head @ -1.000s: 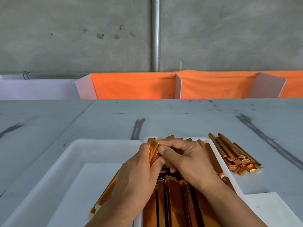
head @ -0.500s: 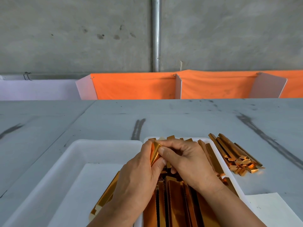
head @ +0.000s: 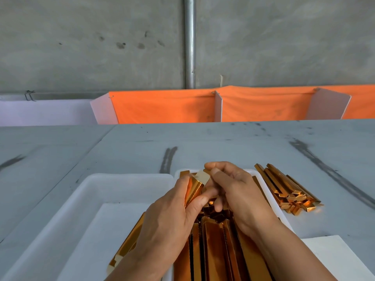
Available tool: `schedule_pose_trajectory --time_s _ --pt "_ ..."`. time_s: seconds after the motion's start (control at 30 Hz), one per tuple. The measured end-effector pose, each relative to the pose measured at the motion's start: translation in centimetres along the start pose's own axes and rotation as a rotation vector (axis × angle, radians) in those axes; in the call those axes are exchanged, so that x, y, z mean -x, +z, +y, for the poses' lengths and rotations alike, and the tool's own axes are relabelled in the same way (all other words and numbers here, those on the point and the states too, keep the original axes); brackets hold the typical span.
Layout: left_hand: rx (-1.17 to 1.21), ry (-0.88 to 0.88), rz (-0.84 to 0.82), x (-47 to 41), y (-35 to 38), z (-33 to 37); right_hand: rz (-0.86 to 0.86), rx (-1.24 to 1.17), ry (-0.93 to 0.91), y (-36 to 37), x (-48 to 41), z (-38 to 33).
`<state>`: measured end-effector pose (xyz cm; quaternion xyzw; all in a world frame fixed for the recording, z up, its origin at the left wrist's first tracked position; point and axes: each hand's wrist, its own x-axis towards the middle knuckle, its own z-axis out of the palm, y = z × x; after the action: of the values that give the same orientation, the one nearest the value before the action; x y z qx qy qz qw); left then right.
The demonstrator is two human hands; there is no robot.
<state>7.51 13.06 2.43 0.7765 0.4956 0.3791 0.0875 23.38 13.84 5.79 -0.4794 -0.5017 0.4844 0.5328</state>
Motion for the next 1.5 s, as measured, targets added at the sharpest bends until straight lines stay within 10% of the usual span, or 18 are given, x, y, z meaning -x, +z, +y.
schedule_pose_trajectory --time_s 1.5 --pt "-0.064 0.04 -0.036 0.2 -0.1 0.6 -0.133 -0.065 -0.051 -0.3 -0.1 0.1"
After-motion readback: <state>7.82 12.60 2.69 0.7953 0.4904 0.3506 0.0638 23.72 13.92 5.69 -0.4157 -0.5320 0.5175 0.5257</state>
